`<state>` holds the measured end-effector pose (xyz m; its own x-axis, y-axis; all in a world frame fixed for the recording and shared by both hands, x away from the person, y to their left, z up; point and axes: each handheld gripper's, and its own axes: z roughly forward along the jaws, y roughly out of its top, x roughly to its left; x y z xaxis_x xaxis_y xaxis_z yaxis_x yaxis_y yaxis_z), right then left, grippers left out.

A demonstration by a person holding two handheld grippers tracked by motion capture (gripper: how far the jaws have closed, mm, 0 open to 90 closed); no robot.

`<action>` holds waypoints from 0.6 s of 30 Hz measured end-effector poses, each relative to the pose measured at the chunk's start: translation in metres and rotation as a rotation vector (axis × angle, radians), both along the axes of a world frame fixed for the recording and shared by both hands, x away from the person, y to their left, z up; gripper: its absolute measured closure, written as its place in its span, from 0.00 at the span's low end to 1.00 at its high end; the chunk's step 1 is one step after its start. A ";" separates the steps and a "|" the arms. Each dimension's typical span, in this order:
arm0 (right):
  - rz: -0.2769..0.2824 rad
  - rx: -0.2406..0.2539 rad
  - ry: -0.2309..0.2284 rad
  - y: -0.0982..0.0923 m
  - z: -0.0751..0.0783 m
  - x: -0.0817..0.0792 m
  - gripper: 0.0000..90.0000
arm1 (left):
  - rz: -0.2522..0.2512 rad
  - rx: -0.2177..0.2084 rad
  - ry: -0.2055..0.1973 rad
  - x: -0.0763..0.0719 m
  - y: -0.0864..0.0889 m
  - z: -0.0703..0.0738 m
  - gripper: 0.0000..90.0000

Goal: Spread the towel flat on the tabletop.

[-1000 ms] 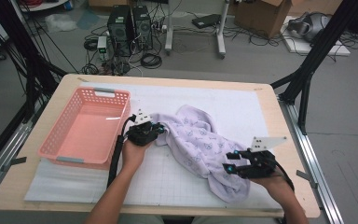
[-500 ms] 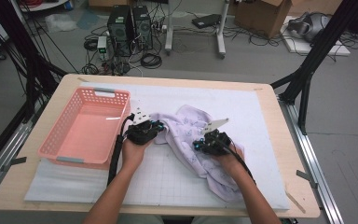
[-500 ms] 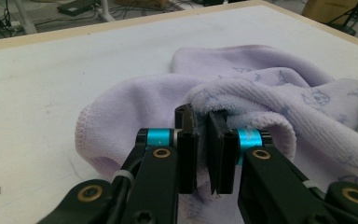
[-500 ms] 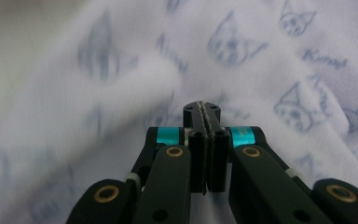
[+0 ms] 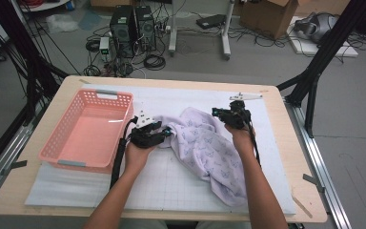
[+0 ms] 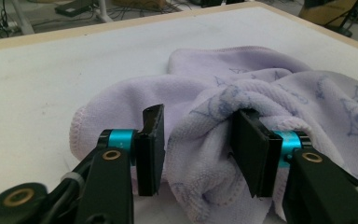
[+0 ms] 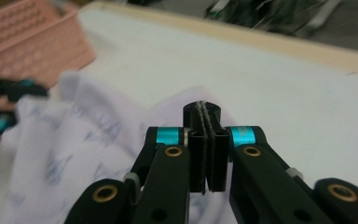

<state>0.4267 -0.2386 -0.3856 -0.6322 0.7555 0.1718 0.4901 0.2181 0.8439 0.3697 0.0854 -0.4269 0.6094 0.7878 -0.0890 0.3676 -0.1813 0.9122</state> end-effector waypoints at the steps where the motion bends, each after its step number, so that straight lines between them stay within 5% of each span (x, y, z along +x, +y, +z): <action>1: 0.035 -0.036 0.002 0.006 -0.001 -0.003 0.83 | -0.004 0.005 -0.001 0.000 0.000 0.000 0.62; 5: 0.222 -0.068 0.030 0.026 -0.003 -0.018 0.61 | -0.018 0.011 0.011 0.000 0.001 -0.001 0.62; 8: 0.332 -0.183 0.031 0.038 -0.006 -0.034 0.55 | -0.023 0.011 0.014 0.000 0.001 -0.001 0.62; 10: 0.404 -0.215 0.046 0.042 -0.011 -0.044 0.53 | -0.024 0.013 0.014 0.000 0.000 -0.001 0.62; 12: 0.414 -0.293 0.042 0.047 -0.017 -0.050 0.53 | -0.027 0.018 0.016 0.000 -0.001 -0.002 0.62; 14: 0.416 -0.376 0.061 0.051 -0.028 -0.051 0.56 | -0.025 0.010 0.021 0.000 -0.002 -0.002 0.62; 16: 0.421 -0.434 0.065 0.053 -0.035 -0.050 0.75 | -0.029 0.014 0.023 -0.001 -0.003 -0.002 0.62; 17: 0.430 -0.414 0.063 0.052 -0.034 -0.049 0.88 | -0.027 0.017 0.021 -0.001 -0.002 -0.001 0.62; 18: 0.423 -0.402 0.053 0.051 -0.032 -0.047 0.90 | -0.026 0.016 0.019 -0.001 -0.002 -0.001 0.62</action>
<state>0.3801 -0.1878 -0.4173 -0.8912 0.4521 -0.0367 0.3300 0.7019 0.6312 0.3687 0.0834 -0.4281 0.6279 0.7733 -0.0884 0.3801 -0.2056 0.9018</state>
